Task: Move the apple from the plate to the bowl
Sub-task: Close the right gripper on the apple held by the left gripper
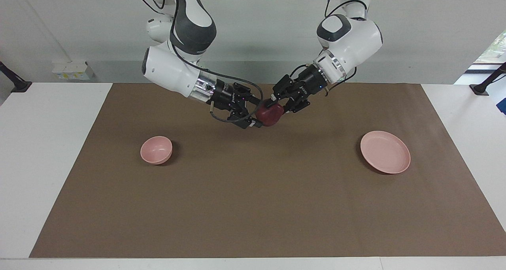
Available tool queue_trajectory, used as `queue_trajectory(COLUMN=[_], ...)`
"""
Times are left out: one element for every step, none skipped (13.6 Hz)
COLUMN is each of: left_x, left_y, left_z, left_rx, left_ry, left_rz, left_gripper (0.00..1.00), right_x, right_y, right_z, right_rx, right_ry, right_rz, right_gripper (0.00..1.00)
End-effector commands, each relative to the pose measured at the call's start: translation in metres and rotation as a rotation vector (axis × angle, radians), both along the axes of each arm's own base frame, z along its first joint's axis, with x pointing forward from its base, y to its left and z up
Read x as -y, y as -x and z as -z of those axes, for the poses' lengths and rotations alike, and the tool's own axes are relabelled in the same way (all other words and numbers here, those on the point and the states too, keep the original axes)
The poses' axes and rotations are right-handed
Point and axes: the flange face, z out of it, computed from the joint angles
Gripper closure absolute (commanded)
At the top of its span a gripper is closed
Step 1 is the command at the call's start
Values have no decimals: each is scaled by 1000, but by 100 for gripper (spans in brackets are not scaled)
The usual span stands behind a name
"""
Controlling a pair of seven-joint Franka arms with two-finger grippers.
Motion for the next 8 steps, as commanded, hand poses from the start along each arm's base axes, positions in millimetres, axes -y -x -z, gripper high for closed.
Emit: queue_trajectory(left_x=[8,14,16,16,16,16,17,18], left_y=[0,4,4,4,3,3,4,4], left_z=[-6,-6,-7,-9,-10,-11,-10,-10], left_rx=[-14,-20,-31,-28,-30,-35,-39,-40], left_ry=[23,25,31,35,39,41,41,42], left_rz=[-5,2,-5,-8,-15,-14,-12,-10], left_gripper=[100,100,100,100,100,100,100,100], right_x=[-11,-12,-12,-13,-11,-6,-5,-5], right_y=[3,3,3,3,3,1,1,0], right_z=[-2,-2,-2,-1,-2,-1,-1,-1], right_rx=[15,23,27,21,18,15,16,17], right_ry=[-3,-1,-2,-6,-10,-11,-11,-9], right_rz=[24,17,13,13,12,14,14,12], right_gripper=[0,30,81,100,100,100,100,100])
